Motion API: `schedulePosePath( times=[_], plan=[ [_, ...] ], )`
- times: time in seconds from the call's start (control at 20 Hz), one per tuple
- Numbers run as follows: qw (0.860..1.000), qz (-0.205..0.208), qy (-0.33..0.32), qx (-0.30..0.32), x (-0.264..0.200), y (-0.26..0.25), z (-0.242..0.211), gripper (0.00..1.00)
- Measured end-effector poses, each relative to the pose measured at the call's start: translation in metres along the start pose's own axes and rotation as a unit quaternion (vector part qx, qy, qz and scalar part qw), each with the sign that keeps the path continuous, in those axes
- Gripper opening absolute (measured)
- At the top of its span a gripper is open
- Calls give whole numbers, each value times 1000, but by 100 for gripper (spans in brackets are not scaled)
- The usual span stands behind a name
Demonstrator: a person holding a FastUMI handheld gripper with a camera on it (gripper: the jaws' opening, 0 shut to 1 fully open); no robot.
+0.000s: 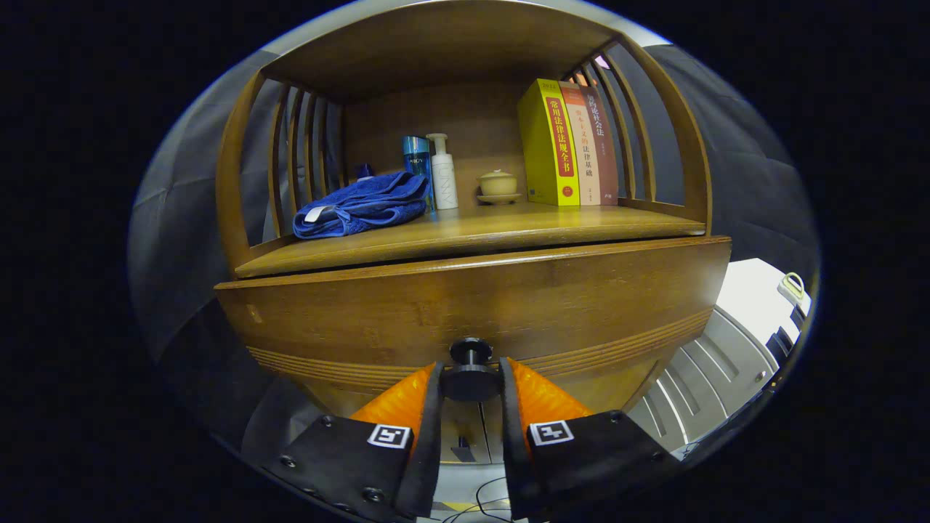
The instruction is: Pull open the drawer, take out the items inside it, and place them on the countertop above the cabinet.
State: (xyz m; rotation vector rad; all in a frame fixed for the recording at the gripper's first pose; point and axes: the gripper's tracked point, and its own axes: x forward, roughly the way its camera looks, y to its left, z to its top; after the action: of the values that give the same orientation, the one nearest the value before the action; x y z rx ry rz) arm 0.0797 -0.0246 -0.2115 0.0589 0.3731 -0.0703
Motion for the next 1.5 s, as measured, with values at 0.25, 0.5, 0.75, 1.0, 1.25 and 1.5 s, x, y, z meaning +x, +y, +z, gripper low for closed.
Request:
schedulePosePath(
  times=[0.25, 0.5, 0.75, 1.0, 1.25, 1.5],
  plan=[
    [1000, 0, -3, 12, -21, 0, -7, 43],
    [1000, -2, -4, 11, -45, 0, -16, 43],
    [1000, -4, -6, 5, -70, 0, -24, 43],
    [1000, -5, 2, 4, -96, -1, -38, 43],
    [1000, -9, 26, 0, -121, -1, -55, 43],
    [999, -8, 36, -8, -139, -2, -65, 43]
  ],
)
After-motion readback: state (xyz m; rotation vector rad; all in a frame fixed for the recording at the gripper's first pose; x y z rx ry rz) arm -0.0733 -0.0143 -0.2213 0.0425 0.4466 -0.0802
